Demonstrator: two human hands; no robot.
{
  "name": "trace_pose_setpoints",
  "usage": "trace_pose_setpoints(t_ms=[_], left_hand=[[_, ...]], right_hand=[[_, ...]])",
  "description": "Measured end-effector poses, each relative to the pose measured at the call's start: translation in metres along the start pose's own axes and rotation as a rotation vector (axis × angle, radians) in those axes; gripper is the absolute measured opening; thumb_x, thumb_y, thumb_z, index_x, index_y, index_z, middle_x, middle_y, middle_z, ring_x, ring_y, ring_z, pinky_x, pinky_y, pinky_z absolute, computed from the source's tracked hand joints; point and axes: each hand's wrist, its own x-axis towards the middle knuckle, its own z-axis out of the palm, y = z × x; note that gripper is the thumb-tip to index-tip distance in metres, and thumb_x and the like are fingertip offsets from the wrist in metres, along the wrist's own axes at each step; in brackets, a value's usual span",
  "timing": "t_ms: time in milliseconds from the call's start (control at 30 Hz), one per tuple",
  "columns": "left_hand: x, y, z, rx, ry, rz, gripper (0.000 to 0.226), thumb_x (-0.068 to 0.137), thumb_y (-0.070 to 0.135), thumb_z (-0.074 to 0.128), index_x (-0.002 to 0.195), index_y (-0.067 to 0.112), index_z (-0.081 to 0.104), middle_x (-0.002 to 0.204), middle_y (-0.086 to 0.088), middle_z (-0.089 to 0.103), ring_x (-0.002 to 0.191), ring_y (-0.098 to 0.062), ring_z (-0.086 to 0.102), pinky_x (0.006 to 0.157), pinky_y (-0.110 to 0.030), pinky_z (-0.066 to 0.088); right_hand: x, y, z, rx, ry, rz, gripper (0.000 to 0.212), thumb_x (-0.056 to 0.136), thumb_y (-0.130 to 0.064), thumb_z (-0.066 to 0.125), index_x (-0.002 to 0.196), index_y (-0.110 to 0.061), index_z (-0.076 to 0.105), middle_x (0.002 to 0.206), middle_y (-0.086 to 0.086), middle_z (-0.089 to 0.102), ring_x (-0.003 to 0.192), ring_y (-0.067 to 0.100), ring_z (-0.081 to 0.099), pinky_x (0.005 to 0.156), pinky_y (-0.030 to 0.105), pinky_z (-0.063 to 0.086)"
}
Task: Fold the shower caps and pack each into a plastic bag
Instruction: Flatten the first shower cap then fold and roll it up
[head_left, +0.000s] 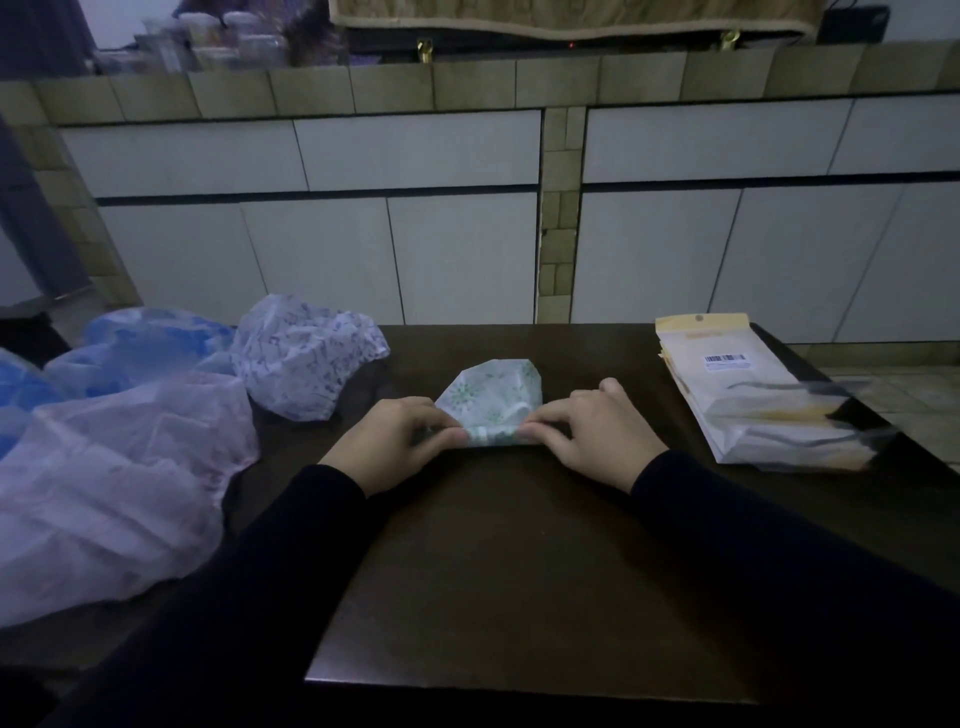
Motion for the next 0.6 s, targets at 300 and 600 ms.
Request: trace_pose_setpoints(t_ms=[300, 600], left_hand=[[0.010, -0.002, 0.003, -0.075, 0.043, -0.135, 0.007, 0.086, 0.043, 0.065, 0.086, 0.038, 0.070, 0.086, 0.014, 0.068, 0.085, 0.000, 0.063, 0.077, -0.021, 0.049], [0.013, -0.003, 0.005, -0.061, 0.058, -0.123, 0.007, 0.087, 0.043, 0.065, 0.081, 0.042, 0.060, 0.079, 0.012, 0.063, 0.080, 0.000, 0.061, 0.075, -0.025, 0.050]], right_hand=[[0.014, -0.007, 0.005, 0.135, -0.063, 0.232, 0.030, 0.097, -0.050, 0.044, 0.107, -0.032, 0.066, 0.108, -0.011, 0.066, 0.101, 0.012, 0.058, 0.105, 0.042, 0.026], [0.009, -0.014, 0.013, 0.017, 0.092, 0.218, 0.033, 0.097, -0.049, 0.042, 0.114, -0.033, 0.065, 0.098, -0.013, 0.065, 0.101, 0.012, 0.050, 0.091, 0.039, 0.028]])
